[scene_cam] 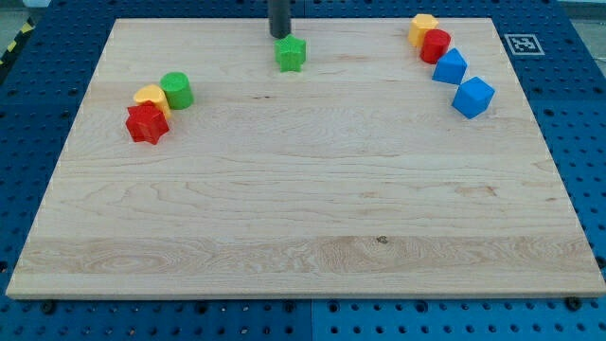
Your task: Push the green star diagonal to the green circle
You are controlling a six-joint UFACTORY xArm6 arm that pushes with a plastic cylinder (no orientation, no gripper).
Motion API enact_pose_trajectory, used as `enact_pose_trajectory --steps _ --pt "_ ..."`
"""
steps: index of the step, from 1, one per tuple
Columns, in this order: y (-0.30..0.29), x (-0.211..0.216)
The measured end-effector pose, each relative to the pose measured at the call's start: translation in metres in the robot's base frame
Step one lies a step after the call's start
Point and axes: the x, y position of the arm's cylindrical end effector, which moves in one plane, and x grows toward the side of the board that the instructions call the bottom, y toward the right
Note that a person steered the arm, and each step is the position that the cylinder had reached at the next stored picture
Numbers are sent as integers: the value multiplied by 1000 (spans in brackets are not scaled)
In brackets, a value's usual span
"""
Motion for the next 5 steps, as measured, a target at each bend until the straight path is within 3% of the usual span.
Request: enact_pose_trajectory --steps 3,5 --pt "12 45" --pt "-22 49"
